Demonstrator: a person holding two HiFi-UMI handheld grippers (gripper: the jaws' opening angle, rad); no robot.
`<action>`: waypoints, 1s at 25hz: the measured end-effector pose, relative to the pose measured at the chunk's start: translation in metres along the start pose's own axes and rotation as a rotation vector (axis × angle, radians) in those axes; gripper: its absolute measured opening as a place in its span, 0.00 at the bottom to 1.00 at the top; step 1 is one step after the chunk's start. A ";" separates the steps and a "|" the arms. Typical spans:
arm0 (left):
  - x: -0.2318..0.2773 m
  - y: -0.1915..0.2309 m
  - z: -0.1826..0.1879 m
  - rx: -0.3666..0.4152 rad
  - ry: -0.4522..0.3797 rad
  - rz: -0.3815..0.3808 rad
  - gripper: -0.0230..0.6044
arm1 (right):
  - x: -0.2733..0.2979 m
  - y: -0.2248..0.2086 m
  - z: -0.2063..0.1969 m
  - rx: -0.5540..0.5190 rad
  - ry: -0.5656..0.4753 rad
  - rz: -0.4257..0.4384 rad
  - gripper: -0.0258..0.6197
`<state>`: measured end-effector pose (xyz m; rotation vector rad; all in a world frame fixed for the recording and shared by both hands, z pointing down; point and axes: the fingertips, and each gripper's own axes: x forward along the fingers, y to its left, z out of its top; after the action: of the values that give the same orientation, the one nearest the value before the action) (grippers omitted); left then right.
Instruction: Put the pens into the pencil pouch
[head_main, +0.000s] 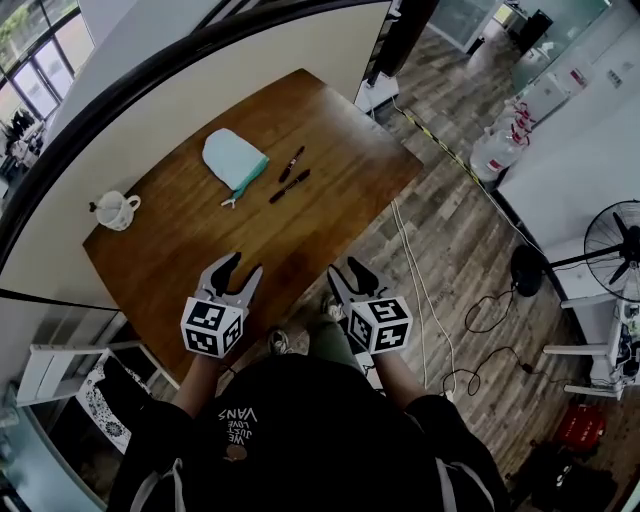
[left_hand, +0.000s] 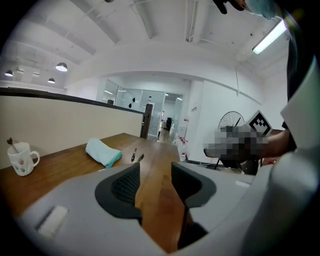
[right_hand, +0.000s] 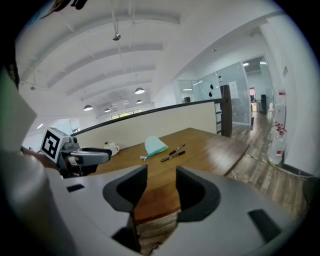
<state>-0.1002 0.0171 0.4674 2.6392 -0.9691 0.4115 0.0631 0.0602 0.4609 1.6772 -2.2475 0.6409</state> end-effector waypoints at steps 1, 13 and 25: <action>0.004 0.002 -0.001 -0.004 0.005 0.004 0.33 | 0.005 -0.004 0.002 -0.010 0.005 0.008 0.27; 0.052 0.065 0.012 -0.098 0.006 0.223 0.33 | 0.103 -0.052 0.029 -0.205 0.140 0.191 0.27; 0.103 0.103 -0.001 -0.055 0.116 0.384 0.33 | 0.205 -0.084 0.045 -0.533 0.263 0.438 0.27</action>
<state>-0.0937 -0.1169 0.5244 2.3466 -1.4276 0.6059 0.0842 -0.1532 0.5315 0.8133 -2.3228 0.2797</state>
